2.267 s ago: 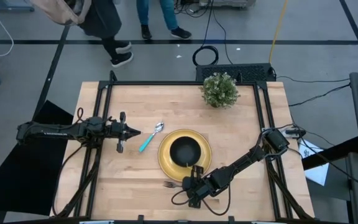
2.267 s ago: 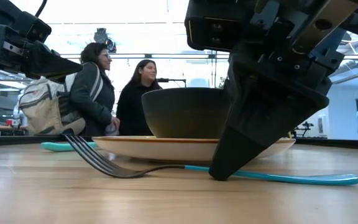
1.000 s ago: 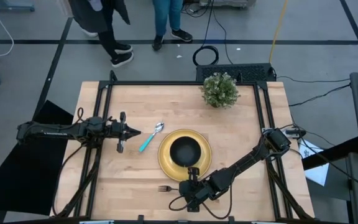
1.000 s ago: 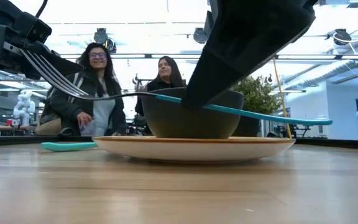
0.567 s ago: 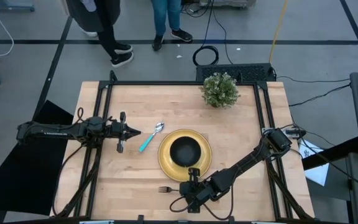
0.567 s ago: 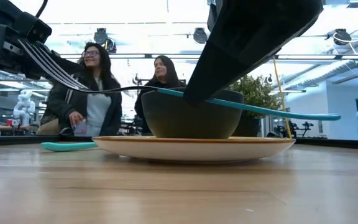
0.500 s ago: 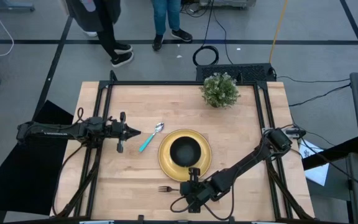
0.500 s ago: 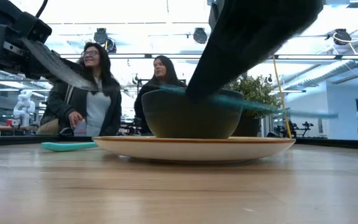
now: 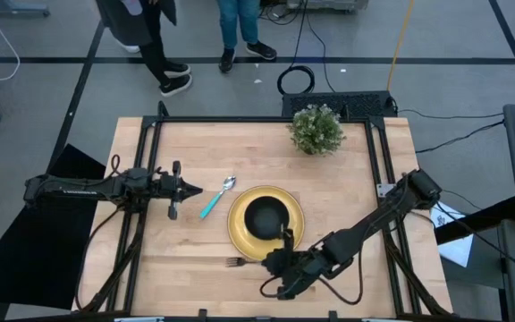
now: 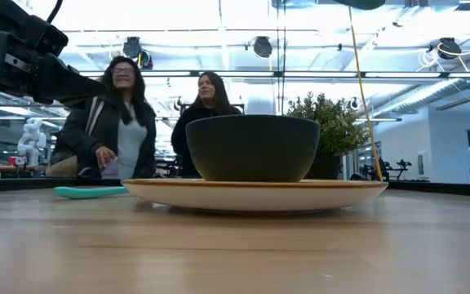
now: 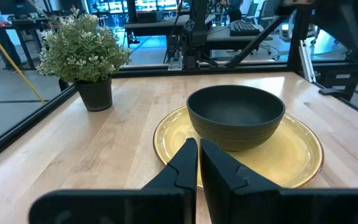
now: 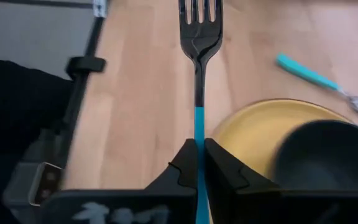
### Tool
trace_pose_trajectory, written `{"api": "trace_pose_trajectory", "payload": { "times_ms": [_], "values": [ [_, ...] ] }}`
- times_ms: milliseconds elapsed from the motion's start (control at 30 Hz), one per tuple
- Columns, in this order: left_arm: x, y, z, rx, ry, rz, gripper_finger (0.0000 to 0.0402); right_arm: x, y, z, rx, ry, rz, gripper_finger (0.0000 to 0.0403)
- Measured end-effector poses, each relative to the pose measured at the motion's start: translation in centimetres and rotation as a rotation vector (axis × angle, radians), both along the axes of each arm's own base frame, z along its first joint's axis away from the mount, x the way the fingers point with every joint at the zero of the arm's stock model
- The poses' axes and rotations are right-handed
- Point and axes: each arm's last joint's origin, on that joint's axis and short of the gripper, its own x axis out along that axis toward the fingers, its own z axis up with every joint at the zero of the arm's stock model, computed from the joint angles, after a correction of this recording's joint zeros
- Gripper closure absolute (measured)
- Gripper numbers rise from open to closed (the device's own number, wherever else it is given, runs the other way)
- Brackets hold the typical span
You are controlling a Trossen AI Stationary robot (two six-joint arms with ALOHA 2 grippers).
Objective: Set table place
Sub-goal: Put the blue fork to the right of the black bowl on the yellow plate
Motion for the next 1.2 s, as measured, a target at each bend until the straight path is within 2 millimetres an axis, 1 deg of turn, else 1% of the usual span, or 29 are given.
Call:
{"api": "trace_pose_trajectory", "payload": {
  "times_ms": [167, 767, 867, 967, 1200],
  "values": [
    [0.0, 0.0, 0.0, -0.006, -0.001, 0.0, 0.0378, -0.7, -0.9, 1.0, -0.013, 0.021, -0.018, 0.0403],
    [0.0, 0.0, 0.0, -0.006, 0.0, 0.001, 0.0378, -0.6, -0.9, 0.9, 0.006, 0.024, -0.032, 0.0403],
    [0.0, 0.0, 0.0, -0.006, 0.0, 0.001, 0.0378, -0.6, -1.0, 0.9, -0.017, 0.016, -0.043, 0.0403],
    [0.0, 0.0, 0.0, -0.006, 0.0, 0.001, 0.0378, -0.9, -1.2, 1.2, -0.032, 0.02, -0.042, 0.0403],
    [0.0, 0.0, 0.0, -0.004, -0.001, 0.0, 0.0378, -1.8, -1.6, 2.7, -0.088, -0.019, -0.07, 0.0403]
  ]
}}
